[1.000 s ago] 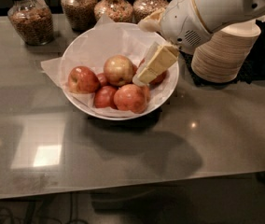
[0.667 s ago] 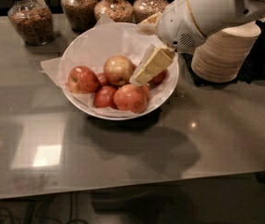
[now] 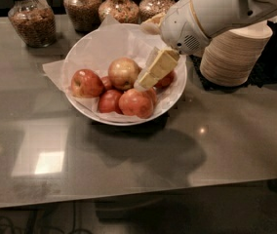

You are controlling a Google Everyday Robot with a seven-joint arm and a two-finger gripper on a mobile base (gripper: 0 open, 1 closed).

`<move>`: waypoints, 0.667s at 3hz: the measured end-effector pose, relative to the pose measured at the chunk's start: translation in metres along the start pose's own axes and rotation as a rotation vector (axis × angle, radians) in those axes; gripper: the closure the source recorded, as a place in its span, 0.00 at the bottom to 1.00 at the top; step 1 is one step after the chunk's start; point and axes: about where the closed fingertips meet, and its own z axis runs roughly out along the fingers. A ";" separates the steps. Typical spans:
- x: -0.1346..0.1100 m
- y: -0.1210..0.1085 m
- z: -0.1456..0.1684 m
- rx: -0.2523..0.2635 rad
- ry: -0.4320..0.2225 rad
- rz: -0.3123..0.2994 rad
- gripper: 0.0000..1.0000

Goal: Pick apple from white bowl

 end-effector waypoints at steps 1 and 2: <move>0.000 0.000 0.000 0.000 0.000 0.000 0.20; 0.000 -0.001 0.002 -0.003 0.000 0.000 0.25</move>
Offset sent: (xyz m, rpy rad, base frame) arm 0.0074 0.0011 -0.0060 -0.0023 0.0148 0.0023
